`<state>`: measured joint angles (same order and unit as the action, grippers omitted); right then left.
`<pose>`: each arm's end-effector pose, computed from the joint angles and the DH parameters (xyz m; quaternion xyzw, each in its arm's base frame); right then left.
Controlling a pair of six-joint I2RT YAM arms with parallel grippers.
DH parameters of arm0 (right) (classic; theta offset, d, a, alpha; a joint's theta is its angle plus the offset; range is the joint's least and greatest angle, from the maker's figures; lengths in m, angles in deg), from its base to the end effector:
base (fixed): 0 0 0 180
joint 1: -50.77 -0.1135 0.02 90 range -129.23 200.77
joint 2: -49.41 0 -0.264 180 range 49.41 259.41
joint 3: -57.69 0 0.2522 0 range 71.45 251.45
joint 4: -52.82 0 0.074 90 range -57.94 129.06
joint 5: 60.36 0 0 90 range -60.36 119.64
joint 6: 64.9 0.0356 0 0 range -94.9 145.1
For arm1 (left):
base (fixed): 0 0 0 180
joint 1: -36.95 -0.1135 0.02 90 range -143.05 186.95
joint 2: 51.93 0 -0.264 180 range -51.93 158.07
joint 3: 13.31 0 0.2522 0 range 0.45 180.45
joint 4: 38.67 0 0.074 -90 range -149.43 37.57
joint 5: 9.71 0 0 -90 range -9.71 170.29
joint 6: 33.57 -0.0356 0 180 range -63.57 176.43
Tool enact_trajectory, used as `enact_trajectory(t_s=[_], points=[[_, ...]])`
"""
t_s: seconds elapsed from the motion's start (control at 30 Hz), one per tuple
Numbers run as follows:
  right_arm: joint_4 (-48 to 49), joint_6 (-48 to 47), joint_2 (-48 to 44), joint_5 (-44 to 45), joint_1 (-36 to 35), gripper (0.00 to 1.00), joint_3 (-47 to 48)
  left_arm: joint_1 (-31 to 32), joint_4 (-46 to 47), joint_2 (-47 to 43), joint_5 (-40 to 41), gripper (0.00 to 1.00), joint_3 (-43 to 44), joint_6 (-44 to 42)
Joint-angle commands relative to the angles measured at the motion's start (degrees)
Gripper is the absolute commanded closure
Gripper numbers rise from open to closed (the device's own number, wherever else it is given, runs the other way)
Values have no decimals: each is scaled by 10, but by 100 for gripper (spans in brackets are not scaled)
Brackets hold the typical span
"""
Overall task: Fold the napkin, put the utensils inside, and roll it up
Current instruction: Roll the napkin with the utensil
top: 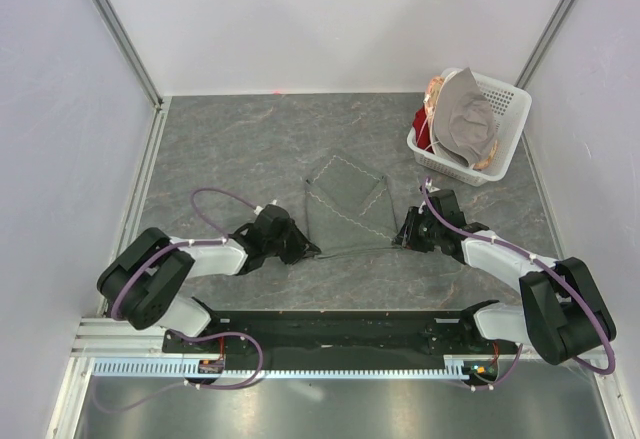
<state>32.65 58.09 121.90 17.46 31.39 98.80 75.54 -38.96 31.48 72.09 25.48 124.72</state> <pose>0.2084 0.0813 0.1487 0.0766 0.9364 0.2344 0.2496 0.1896 -0.1578 0.1215 -0.2096 0.8975 -0.3465 0.1748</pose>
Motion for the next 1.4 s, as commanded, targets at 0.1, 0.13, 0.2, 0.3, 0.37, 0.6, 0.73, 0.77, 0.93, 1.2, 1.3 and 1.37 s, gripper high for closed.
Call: enact_trajectory(t_s=[0.1,0.13,0.2,0.3,0.37,0.6,0.73,0.77,0.93,1.2,1.3,1.37], points=[[-13,-34,-37,29,0,64,14,0,-40,33,-5,98,25,-7],[-21,-41,-49,52,0,63,23,-1,-49,32,-8,98,28,-11],[-38,-64,-92,75,-1,56,31,-8,-60,28,-22,98,37,-23],[-42,-102,-148,131,-40,43,47,-28,-77,21,-58,98,44,-42],[-29,-137,-168,162,-71,36,60,-46,-89,17,-90,98,47,-55],[60,-224,-110,234,-294,27,88,-83,-129,19,-184,98,67,-90],[95,-268,-26,291,-400,24,120,-102,-131,17,-230,98,72,-91],[98,-275,-10,309,-433,24,134,-105,-148,18,-234,98,74,-93],[141,-324,72,373,-508,23,158,-134,-156,23,-270,98,74,-99],[198,-381,162,446,-580,23,176,-152,-170,23,-289,98,79,-110],[221,-391,188,473,-589,23,172,-156,-173,20,-293,98,78,-113],[224,-397,205,482,-590,23,177,-159,-175,21,-295,98,77,-113]])
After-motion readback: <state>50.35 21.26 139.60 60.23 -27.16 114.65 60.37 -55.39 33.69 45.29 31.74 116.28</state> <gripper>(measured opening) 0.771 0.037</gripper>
